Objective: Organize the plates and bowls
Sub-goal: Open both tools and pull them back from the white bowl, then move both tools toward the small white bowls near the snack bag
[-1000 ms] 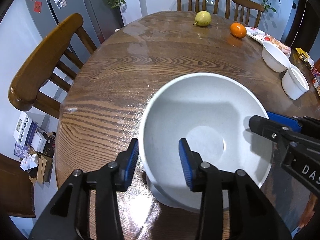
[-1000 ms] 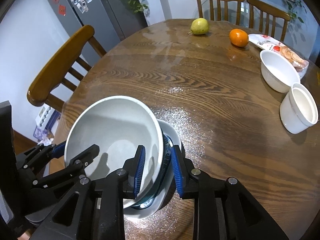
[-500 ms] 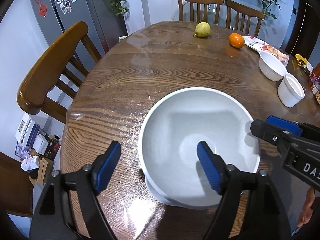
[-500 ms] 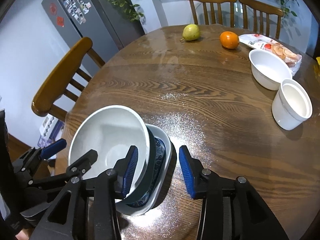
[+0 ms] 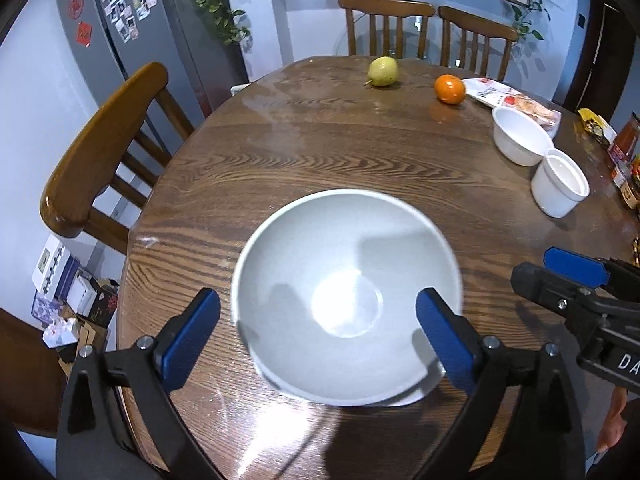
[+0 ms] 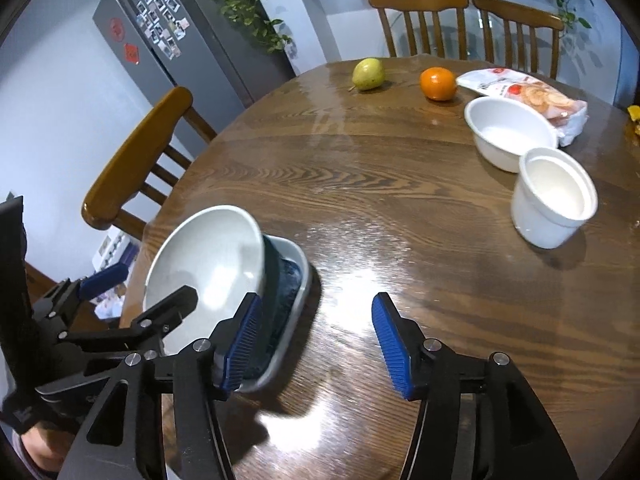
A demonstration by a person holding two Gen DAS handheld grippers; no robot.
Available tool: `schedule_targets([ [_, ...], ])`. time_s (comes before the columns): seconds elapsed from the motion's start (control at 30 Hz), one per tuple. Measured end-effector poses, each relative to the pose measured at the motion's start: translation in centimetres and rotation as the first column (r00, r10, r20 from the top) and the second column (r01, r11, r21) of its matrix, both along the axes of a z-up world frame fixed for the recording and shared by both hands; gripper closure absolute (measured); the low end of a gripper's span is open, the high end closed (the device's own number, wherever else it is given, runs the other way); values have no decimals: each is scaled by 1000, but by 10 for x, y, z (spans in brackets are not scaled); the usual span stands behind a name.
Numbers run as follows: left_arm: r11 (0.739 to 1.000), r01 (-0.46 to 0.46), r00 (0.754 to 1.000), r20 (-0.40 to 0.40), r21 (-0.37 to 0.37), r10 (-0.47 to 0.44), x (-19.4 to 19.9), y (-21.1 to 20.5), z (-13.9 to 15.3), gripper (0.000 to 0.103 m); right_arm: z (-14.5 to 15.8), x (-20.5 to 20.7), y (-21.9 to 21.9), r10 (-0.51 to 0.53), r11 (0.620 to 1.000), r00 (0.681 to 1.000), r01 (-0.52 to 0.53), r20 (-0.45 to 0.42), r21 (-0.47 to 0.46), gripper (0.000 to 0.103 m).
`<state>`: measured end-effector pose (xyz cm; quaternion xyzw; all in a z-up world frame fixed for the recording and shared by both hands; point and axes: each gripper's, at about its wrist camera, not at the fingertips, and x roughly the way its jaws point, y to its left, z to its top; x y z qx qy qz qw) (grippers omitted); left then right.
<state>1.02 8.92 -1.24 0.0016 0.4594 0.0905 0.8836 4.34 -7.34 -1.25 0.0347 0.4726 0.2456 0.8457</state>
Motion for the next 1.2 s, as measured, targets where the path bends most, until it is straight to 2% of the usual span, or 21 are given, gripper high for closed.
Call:
schedule_targets([
  [0.07, 1000, 11, 1000, 8, 4, -11, 1, -9, 3, 1, 3, 0, -14, -16, 1000, 1000, 16, 2, 8, 45],
  [0.27, 998, 59, 998, 26, 5, -59, 7, -41, 13, 1, 19, -2, -65, -91, 996, 995, 91, 37, 11, 45],
  [0.47, 991, 132, 989, 67, -2, -132, 14, -83, 27, 1, 40, 1, -127, -201, 979, 977, 202, 77, -2, 45],
  [0.7, 976, 217, 972, 93, 6, -216, 32, -127, 48, 1, 73, 9, -178, -274, 958, 950, 283, 151, -43, 45],
  [0.87, 975, 222, 967, 126, 17, -222, 52, -140, 69, 1, 98, 19, -197, -292, 948, 935, 310, 204, -67, 45],
  [1.03, 979, 204, 967, 157, -4, -201, 81, -144, 88, 1, 115, 41, -201, -282, 945, 930, 312, 235, -101, 45],
  [1.2, 977, 211, 969, 136, -30, -205, 124, -154, 85, 1, 116, 78, -193, -249, 953, 943, 279, 222, -117, 45],
])
